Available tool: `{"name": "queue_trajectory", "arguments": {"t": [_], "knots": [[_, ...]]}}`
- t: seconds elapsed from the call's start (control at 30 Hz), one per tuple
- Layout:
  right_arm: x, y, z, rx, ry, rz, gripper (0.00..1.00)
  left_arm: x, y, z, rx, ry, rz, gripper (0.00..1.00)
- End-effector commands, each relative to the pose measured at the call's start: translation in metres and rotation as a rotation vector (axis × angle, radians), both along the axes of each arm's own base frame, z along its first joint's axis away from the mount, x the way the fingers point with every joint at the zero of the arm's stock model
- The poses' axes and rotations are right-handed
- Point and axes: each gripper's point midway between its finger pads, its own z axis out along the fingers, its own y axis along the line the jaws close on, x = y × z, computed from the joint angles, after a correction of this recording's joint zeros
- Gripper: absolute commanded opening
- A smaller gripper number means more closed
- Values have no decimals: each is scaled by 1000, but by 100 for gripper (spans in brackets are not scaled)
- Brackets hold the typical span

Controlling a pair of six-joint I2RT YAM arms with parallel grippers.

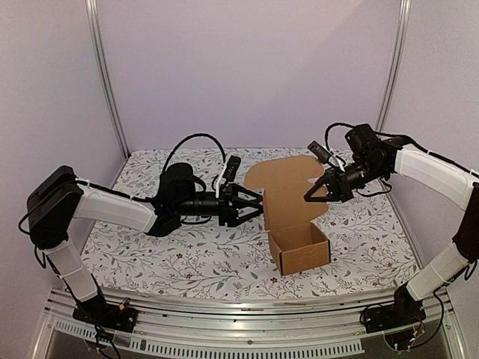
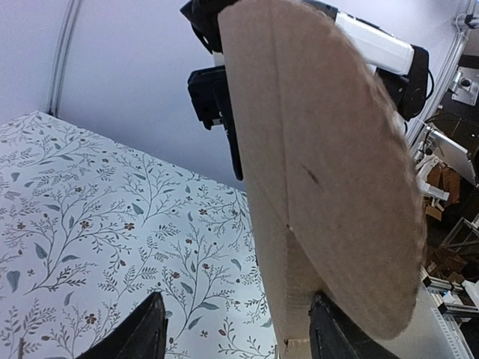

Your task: Fold the paper box

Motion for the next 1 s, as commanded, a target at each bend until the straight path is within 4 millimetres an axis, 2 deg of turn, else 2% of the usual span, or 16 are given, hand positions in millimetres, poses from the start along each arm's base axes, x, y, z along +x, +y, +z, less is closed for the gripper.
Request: {"name": "queue_trajectory", "arguments": {"t": [0.0,0.17,0.3,0.37,0.5,0.7,0.77,0.83,0.87,0.97], "knots": [[2,7,-3,0,8,3,0,-10,-16,13,-66,-13,-71,65],[2,10,-5,-5,15,3,0,-9,-29,12,-79,4,-95,63],[1,11,-6,-7,19,5,0,-4,-36,8,-85,27,-90,56],[1,11,-6,-6,20,5,0,-2,-39,6,-86,39,-93,49],[1,11,-6,-5,19,6,0,-2,-45,1,-92,80,-131,23],[1,11,-5,-10,15,0,2,0,-44,0,-102,107,-130,10],[2,8,-3,-10,20,-10,8,0,-40,3,-105,105,-123,9],[3,2,2,-8,23,-28,21,1,-33,6,-107,103,-104,9],[5,-3,7,3,17,-43,26,1,-29,11,-112,96,-94,9],[20,-27,26,53,3,-116,33,1,-20,17,-106,89,-75,9]]}}
